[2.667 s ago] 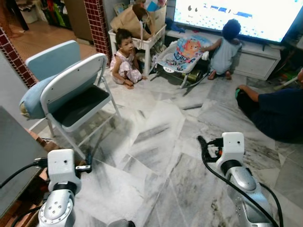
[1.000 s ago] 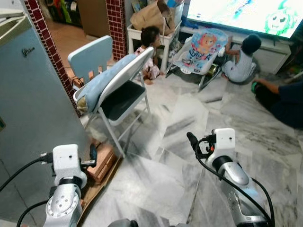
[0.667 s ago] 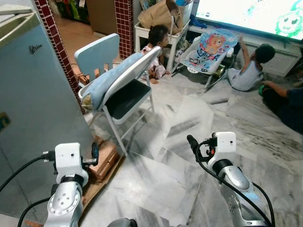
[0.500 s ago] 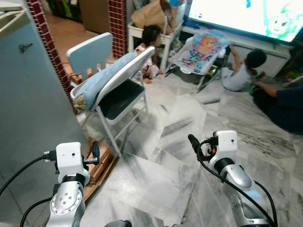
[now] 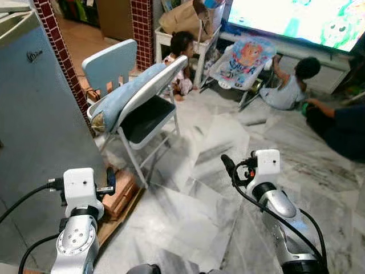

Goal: Restocking fridge

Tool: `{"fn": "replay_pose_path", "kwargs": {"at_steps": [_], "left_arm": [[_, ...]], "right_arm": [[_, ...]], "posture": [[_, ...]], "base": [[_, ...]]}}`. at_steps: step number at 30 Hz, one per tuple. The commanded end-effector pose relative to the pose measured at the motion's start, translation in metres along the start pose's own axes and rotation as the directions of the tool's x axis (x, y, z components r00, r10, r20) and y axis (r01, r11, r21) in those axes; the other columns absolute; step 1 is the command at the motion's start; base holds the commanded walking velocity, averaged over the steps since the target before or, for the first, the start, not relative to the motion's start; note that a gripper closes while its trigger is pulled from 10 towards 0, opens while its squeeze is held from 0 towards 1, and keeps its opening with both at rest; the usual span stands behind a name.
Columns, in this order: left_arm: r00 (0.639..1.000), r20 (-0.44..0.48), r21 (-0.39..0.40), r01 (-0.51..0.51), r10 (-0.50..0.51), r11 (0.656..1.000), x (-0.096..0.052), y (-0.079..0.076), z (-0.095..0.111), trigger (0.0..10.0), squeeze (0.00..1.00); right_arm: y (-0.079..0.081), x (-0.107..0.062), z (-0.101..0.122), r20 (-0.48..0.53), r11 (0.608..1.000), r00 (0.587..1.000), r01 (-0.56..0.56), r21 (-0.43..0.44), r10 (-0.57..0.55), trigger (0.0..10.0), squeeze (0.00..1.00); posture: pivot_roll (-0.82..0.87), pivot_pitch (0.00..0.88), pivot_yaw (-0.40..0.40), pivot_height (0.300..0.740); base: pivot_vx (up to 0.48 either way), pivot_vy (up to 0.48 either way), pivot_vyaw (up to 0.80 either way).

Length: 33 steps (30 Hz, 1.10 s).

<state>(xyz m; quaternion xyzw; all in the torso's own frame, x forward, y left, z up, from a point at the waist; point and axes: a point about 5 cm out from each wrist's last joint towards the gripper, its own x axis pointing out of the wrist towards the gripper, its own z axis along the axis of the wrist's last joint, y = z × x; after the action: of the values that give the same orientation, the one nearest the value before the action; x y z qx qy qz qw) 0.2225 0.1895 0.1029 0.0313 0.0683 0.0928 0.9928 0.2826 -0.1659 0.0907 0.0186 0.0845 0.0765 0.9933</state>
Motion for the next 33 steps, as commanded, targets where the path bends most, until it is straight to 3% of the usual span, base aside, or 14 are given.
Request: {"fn": "replay_pose_path", "kwargs": {"at_steps": [1, 11, 27, 33], "left_arm": [[0.999, -0.031, -0.002, -0.016, 0.016, 1.000, -0.0054, 0.0052, -0.0054, 10.0, 0.00], [0.998, -0.058, 0.009, 0.031, -0.031, 0.999, -0.0100, -0.0016, -0.0060, 10.0, 0.00], [0.998, -0.061, 0.007, 0.031, -0.030, 1.000, -0.0048, 0.0031, -0.0015, 10.0, 0.00], [0.997, -0.066, 0.003, 0.044, -0.043, 0.999, -0.0033, -0.0011, -0.0012, 10.0, 0.00]], "right_arm": [[-0.0079, -0.0059, -0.0009, 0.003, 1.000, 1.000, 0.031, 0.000, -0.031, 10.0, 0.00], [-0.0133, -0.0107, -0.0079, -0.025, 0.998, 0.998, 0.056, -0.001, -0.056, 10.0, 0.00], [-0.0113, -0.0067, -0.0036, -0.005, 0.998, 0.998, 0.069, -0.004, -0.069, 10.0, 0.00], [-0.0105, -0.0056, -0.0025, 0.000, 0.998, 0.998, 0.070, -0.001, -0.070, 10.0, 0.00]], "posture": [[0.01, 0.123, -0.015, 0.740], [0.01, 0.141, -0.003, 0.740], [0.01, 0.146, 0.009, 0.740], [0.01, 0.145, 0.010, 0.740]], "base": [[0.000, 0.000, 0.00], [-0.160, 0.000, 0.00], [-0.245, 0.000, 0.00], [-0.180, 0.295, 0.00]]}}
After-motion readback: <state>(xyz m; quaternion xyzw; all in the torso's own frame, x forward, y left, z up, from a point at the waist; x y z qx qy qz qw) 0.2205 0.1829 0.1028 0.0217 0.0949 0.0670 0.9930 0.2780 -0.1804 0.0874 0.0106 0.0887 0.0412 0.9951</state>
